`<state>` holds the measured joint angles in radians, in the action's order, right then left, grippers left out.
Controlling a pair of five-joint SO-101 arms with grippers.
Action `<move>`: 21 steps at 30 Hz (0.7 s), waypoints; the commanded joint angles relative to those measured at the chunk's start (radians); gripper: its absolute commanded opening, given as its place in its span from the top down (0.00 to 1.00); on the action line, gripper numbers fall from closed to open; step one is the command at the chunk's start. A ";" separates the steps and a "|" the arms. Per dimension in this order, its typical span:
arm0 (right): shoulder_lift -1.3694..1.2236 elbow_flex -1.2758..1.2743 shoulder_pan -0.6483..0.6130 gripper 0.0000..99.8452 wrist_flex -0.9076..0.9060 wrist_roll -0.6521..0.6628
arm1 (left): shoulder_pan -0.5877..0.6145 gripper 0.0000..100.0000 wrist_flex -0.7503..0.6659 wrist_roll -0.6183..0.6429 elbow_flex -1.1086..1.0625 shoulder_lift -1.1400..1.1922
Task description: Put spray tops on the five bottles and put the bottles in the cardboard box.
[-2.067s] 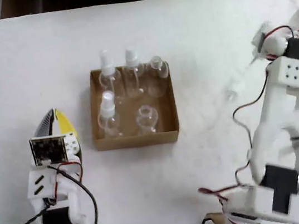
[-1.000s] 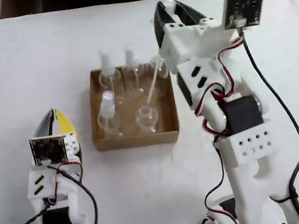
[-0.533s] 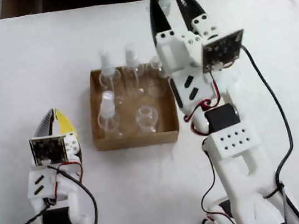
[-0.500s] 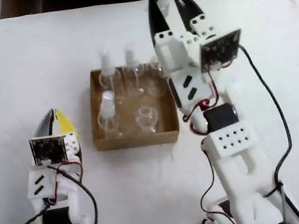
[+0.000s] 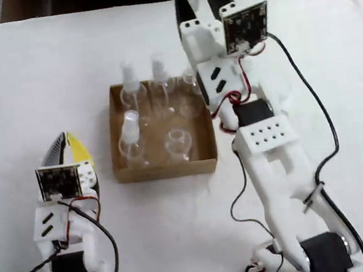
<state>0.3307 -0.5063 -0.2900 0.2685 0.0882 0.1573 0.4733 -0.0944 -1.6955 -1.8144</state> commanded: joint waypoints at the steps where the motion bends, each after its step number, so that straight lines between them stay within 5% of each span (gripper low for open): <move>1: -0.018 0.043 0.012 0.98 0.064 0.026 | -0.008 0.98 -0.020 -0.009 0.003 -0.010; 21: -0.062 -0.049 -0.001 0.98 0.074 0.087 | -0.007 0.98 -0.020 -0.009 0.003 -0.010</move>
<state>0.2616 -0.5524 -0.2915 0.3191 0.1649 0.1573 0.4733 -0.0944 -1.6955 -1.8144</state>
